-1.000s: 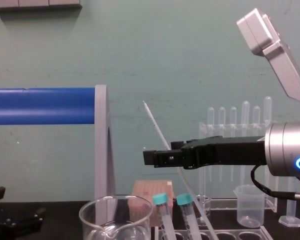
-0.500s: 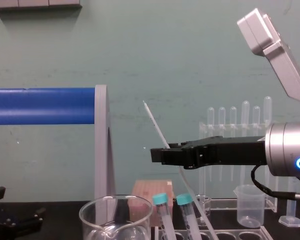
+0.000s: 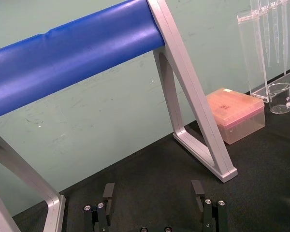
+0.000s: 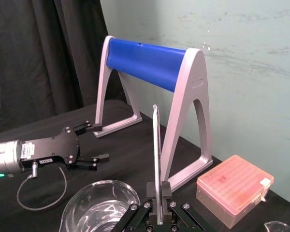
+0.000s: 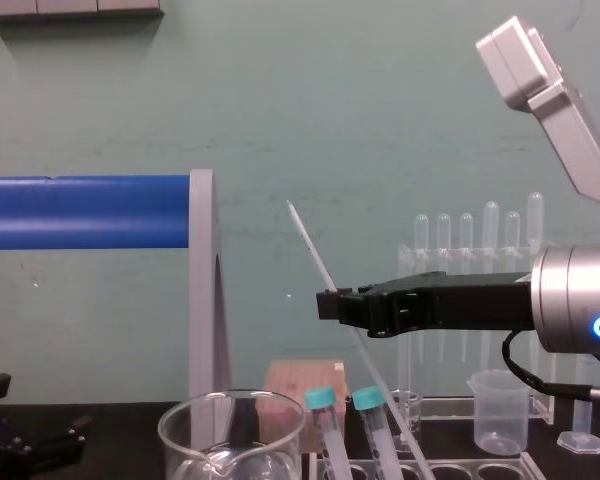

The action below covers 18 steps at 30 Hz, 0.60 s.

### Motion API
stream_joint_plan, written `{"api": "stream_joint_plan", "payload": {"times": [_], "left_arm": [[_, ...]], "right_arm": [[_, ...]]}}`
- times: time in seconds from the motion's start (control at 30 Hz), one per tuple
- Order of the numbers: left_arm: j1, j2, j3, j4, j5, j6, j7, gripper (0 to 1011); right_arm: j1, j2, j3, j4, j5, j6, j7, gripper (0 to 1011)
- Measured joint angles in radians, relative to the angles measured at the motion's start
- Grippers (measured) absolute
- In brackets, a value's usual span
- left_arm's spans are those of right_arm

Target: Hold the thermometer with one hand and immerse one end into the beaker, then reinsert it into the test tube rack.

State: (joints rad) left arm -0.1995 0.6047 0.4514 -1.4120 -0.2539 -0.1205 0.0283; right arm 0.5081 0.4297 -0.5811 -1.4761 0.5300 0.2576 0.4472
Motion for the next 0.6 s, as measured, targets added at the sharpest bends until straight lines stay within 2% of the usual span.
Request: {"api": "stream_joint_plan", "payload": {"times": [0.3, 0.5, 0.6], "left_arm": [[0.000, 0.000, 0.000, 0.000, 0.000, 0.000, 0.000, 1008], [0.000, 0.000, 0.000, 0.000, 0.000, 0.000, 0.000, 1008], [0.000, 0.000, 0.000, 0.000, 0.000, 0.000, 0.000, 1008]], "right_arm": [[-0.033, -0.006, 0.032, -0.032, -0.004, -0.047, -0.005, 57], [-0.073, -0.003, 0.075, -0.082, -0.002, -0.123, -0.009, 57], [-0.095, -0.003, 0.105, -0.111, 0.016, -0.169, -0.002, 57]]}}
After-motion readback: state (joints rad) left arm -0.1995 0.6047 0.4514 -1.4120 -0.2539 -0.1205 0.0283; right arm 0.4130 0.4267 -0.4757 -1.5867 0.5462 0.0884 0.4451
